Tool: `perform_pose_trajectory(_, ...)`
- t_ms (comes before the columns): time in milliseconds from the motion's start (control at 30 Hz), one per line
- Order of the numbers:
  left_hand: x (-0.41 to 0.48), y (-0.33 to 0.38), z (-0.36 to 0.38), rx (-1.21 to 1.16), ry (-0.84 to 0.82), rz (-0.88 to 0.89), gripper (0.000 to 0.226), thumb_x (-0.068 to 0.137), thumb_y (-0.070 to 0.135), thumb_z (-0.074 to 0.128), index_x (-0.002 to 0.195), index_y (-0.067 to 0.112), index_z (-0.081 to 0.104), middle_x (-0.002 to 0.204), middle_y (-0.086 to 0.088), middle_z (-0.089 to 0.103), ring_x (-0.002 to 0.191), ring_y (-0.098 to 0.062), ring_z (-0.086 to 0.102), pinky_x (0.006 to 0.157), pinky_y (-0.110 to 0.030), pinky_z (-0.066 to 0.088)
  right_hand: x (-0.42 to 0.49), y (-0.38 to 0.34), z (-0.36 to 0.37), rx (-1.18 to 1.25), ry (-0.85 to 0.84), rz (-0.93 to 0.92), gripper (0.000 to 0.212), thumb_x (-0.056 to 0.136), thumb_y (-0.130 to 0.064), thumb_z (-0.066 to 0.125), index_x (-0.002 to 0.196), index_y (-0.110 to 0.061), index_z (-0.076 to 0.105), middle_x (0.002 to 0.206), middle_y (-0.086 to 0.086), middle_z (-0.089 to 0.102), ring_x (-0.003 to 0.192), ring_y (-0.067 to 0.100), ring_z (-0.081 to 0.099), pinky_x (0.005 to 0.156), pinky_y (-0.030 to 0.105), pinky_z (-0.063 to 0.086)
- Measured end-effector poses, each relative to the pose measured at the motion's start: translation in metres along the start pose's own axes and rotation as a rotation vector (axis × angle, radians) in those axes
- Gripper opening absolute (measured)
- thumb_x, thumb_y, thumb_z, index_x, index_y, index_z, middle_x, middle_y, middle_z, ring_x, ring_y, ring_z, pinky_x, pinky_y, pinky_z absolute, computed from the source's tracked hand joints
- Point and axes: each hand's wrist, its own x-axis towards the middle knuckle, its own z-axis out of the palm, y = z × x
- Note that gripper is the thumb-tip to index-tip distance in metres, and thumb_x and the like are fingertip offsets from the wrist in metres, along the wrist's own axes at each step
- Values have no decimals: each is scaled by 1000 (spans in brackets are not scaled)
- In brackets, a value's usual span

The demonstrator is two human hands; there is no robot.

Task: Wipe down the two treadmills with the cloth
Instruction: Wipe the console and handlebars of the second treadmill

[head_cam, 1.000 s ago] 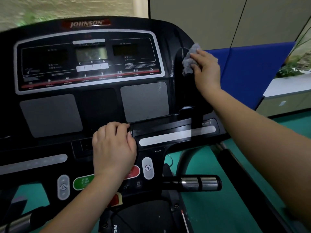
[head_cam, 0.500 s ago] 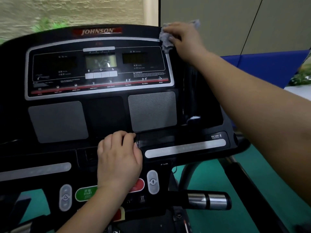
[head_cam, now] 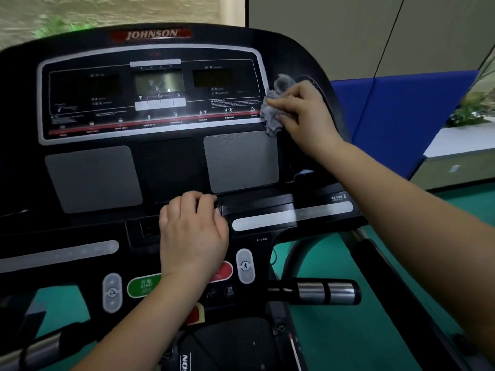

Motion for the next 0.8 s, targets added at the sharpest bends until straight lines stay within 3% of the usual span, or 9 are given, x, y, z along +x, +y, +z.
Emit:
perform_pose_trajectory(167,-1,0,-1,-5,7,8,33,86,27,41,106,13,64,103,-5,57,97,-26,49,92,-41,34,-39,-9,-7,34,-154,6,20,80,-11,73,100,-8,75,101,12,56,98,21,54,88,13,38)
perform_pose_trajectory(367,-1,-2,-1,-10,10,8,34,86,28,41,106,14,64,104,-6,58,98,-28,49,93,-41,33,-79,-15,-28,157,-438,144,29,82,-3,70,105,-18,74,108,-2,65,107,9,59,100,16,40)
perform_pose_trajectory(433,-1,-2,-1,-6,6,9,34,86,28,41,107,14,64,104,-6,57,98,-28,49,93,-42,33,-78,-19,-40,203,-357,188,31,83,-3,68,106,-23,72,109,-2,64,104,6,58,97,15,43)
perform_pose_trajectory(500,-1,-2,-1,-6,4,9,34,86,28,41,107,13,64,104,-6,57,99,-28,49,93,-42,33,-65,-20,-51,185,-171,190,34,84,-5,67,110,-28,67,110,-5,61,101,1,55,91,8,40)
perform_pose_trajectory(633,-1,-2,0,-5,-4,6,35,86,28,40,108,14,64,105,-5,58,99,-26,49,94,-41,33,-18,-8,-57,54,124,189,31,85,-12,65,116,-20,67,109,-8,52,100,1,50,87,2,36)
perform_pose_trajectory(733,-1,-2,-1,-9,4,4,35,86,28,40,108,14,64,104,-4,58,99,-26,49,94,-42,34,13,9,-41,-4,166,178,28,85,-10,64,112,-15,68,109,-2,47,100,6,48,86,1,35)
perform_pose_trajectory(800,0,-2,-1,-7,10,6,34,86,28,41,107,14,64,104,-4,58,99,-26,49,93,-41,34,22,18,-23,-87,128,132,28,84,-7,61,110,-14,68,109,5,51,102,15,50,89,9,40)
